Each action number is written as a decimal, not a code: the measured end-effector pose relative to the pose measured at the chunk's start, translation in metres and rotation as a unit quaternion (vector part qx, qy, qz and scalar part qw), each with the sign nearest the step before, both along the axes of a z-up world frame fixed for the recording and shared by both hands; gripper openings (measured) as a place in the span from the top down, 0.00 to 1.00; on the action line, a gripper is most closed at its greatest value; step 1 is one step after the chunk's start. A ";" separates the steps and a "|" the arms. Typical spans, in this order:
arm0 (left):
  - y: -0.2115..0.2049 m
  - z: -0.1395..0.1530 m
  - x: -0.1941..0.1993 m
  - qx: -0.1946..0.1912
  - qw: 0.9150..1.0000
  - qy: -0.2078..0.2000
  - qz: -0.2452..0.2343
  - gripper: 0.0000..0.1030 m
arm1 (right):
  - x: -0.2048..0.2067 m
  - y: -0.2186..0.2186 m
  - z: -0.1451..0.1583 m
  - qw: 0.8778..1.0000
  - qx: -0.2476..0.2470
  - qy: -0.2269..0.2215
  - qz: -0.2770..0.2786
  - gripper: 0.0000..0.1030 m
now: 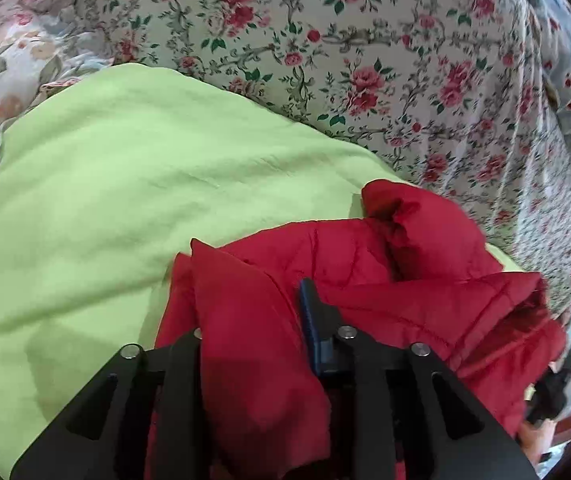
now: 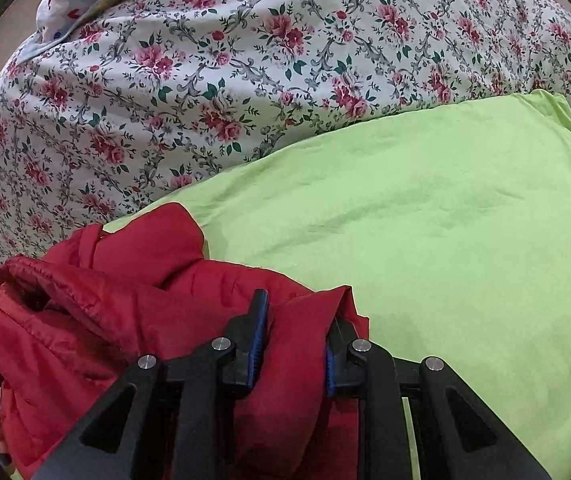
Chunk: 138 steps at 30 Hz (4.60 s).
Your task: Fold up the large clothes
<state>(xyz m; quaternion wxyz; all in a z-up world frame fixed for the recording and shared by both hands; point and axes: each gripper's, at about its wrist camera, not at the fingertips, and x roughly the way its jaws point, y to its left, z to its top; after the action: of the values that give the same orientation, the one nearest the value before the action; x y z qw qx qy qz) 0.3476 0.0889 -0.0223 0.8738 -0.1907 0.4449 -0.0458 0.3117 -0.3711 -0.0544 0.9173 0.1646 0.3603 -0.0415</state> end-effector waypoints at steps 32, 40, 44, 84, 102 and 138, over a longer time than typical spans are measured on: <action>-0.074 -0.012 -0.076 0.153 0.985 -0.048 -0.071 0.44 | -0.076 0.001 0.051 0.994 0.039 -0.100 -0.010 0.34; -0.065 -0.010 -0.070 0.155 0.985 -0.047 -0.058 0.44 | -0.071 0.078 0.036 0.986 -0.049 -0.013 0.161 0.29; -0.046 -0.015 -0.055 0.142 0.989 -0.031 -0.038 0.43 | -0.043 0.072 0.007 0.987 -0.059 0.032 0.143 0.28; 0.026 -0.020 -0.087 0.014 0.999 -0.031 0.004 0.24 | -0.085 0.004 0.033 0.996 0.004 0.031 0.085 0.20; 0.048 -0.039 -0.084 -0.095 0.995 0.002 -0.004 0.19 | -0.095 -0.032 0.006 0.992 0.099 0.048 0.063 0.19; 0.022 -0.023 -0.097 -0.160 0.985 -0.014 -0.069 0.56 | -0.084 0.000 0.001 0.970 0.182 0.063 0.150 0.60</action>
<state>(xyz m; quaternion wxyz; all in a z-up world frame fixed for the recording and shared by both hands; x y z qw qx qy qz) 0.2505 0.1111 -0.0449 0.8329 -0.2965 0.4314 -0.1795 0.2279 -0.3712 -0.0539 0.8430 0.2700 0.4395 0.1528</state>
